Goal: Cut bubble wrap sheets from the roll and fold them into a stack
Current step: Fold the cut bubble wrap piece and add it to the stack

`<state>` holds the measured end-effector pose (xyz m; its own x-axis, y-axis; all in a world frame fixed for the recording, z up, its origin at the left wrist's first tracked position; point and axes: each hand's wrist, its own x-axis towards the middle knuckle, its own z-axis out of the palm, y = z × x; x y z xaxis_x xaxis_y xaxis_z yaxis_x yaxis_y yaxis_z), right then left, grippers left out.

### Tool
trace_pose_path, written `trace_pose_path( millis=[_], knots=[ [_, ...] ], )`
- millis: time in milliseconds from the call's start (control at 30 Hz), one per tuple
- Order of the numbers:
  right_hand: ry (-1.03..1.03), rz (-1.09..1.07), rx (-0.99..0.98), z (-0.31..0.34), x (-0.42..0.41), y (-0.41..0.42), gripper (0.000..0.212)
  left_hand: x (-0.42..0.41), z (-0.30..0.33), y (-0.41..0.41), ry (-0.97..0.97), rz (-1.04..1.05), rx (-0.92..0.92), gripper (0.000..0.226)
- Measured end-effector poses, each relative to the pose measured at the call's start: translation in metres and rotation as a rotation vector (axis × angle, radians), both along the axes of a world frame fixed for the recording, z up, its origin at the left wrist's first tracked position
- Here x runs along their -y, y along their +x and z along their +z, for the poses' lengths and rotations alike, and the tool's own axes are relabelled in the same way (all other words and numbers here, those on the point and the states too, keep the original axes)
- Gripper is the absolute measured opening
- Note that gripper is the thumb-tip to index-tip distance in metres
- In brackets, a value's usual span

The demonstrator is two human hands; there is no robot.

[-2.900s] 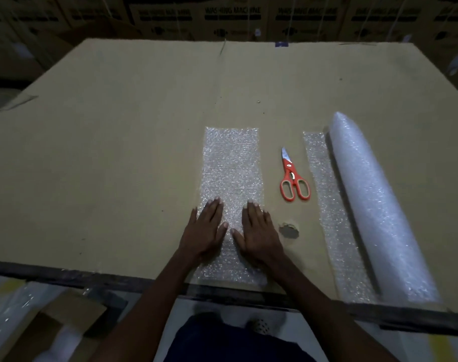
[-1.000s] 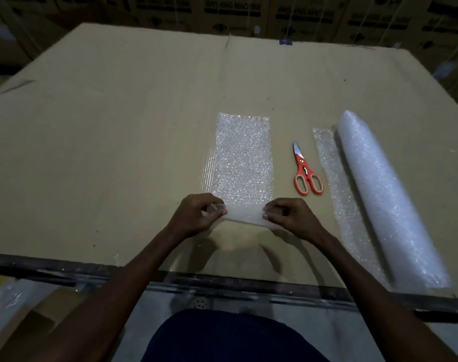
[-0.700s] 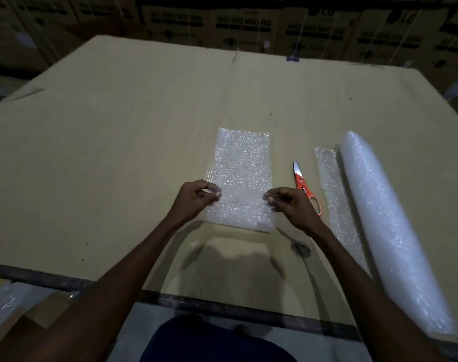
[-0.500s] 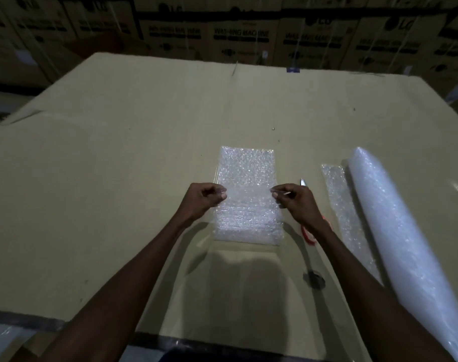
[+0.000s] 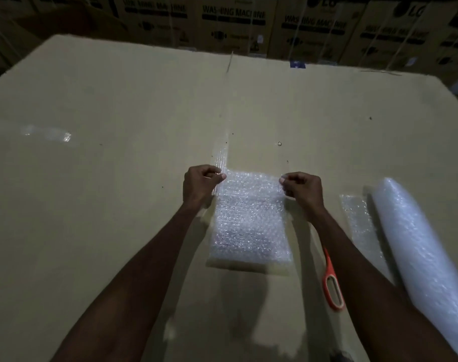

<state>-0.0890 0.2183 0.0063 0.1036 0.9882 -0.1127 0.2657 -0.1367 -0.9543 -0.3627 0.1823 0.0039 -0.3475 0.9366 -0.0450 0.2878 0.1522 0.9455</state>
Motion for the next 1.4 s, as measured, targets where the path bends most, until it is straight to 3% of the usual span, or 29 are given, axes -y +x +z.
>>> trace_pose_path(
  millis=[200, 367, 633, 833, 1000, 1233, 1400],
  knots=[
    [-0.089, -0.181, 0.211, -0.03, -0.036, 0.0, 0.021, -0.036, -0.011, 0.009, -0.059, 0.027, -0.132, 0.019],
    [-0.032, -0.176, 0.362, -0.035, -0.035, -0.006, 0.024, -0.04, -0.026, 0.015, -0.076, 0.029, -0.315, 0.019],
    [0.128, -0.193, 0.448, -0.015, -0.01, -0.011, 0.033, -0.013, -0.027, 0.02, 0.24, 0.084, -0.452, 0.023],
    [0.363, 0.146, 0.565, -0.013, 0.078, -0.033, 0.031, 0.071, -0.026, 0.031, 0.394, -0.488, -0.737, 0.033],
    [0.424, 0.24, 0.472, -0.019, 0.141, -0.026, 0.027, 0.133, -0.028, 0.02, 0.599, -0.587, -0.806, 0.025],
    [0.446, 0.569, 0.728, -0.022, 0.163, -0.006, 0.039, 0.134, -0.045, 0.011, 0.499, -0.697, -0.83, 0.038],
    [0.427, 0.68, 0.856, -0.019, 0.161, -0.006, 0.028, 0.136, -0.045, 0.009, 0.507, -0.701, -0.893, 0.032]
  ],
)
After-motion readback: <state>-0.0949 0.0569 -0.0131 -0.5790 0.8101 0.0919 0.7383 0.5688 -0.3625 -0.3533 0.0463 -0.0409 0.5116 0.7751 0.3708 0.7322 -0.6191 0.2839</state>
